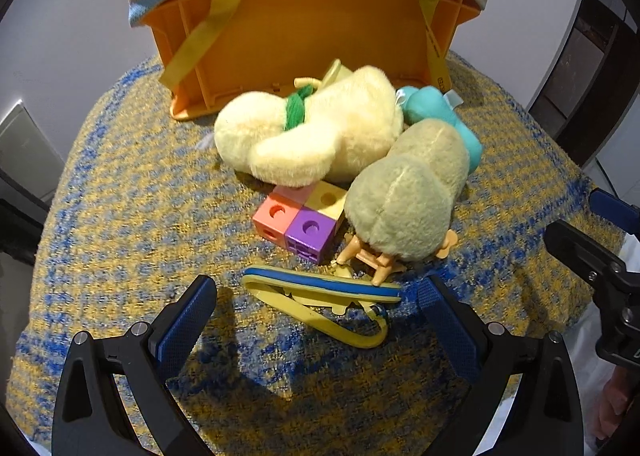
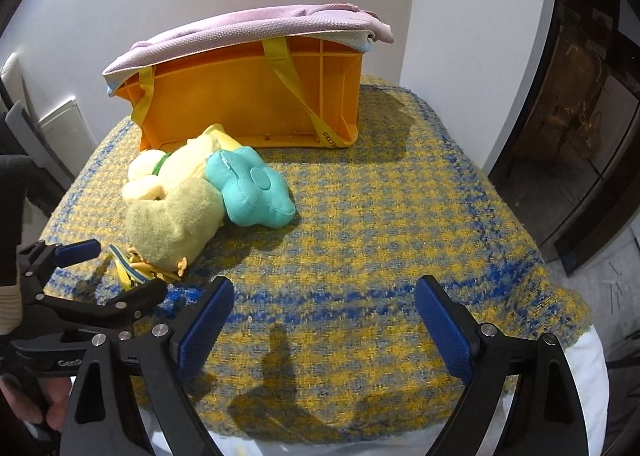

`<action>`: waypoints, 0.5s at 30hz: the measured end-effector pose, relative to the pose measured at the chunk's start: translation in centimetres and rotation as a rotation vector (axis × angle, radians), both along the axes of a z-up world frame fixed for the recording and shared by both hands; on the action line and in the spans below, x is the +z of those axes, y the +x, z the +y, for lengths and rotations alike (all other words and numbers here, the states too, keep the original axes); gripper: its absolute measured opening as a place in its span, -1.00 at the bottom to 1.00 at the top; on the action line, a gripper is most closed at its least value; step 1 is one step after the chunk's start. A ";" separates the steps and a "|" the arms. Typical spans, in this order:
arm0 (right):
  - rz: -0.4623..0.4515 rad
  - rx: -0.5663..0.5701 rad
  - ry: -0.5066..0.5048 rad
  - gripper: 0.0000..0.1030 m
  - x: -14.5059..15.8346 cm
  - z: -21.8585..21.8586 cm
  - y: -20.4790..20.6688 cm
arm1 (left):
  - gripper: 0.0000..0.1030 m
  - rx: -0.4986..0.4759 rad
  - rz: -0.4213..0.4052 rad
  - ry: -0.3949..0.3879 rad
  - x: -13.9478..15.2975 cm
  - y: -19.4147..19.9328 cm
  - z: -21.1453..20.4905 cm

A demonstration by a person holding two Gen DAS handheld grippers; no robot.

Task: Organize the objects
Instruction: 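Grasp the yellow-blue strap with the left gripper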

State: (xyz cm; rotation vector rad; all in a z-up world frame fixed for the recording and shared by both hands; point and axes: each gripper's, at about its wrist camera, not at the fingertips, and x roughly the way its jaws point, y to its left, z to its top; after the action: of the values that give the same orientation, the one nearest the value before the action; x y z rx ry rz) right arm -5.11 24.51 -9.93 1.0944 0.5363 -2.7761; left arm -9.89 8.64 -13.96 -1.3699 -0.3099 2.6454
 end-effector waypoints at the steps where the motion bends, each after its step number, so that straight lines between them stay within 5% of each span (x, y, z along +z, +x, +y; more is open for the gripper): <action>1: 0.000 0.000 0.002 0.78 0.0 0.0 0.0 | 0.99 -0.001 0.000 0.000 -0.1 0.0 0.0; 7: -0.006 -0.002 0.006 0.78 -0.2 -0.1 -0.2 | 0.92 -0.007 0.009 0.012 -0.5 0.1 0.3; 11: -0.008 -0.002 0.007 0.78 -0.3 -0.1 -0.2 | 0.55 -0.008 0.009 0.013 -0.6 0.1 0.2; 15: -0.007 0.000 0.005 0.78 -0.3 -0.1 -0.2 | 0.48 0.007 0.008 0.024 -0.5 0.2 -0.1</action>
State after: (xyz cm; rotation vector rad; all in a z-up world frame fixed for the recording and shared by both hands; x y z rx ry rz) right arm -5.31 24.41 -10.19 1.1046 0.5430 -2.7712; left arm -9.68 8.52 -14.49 -1.3525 -0.3450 2.6435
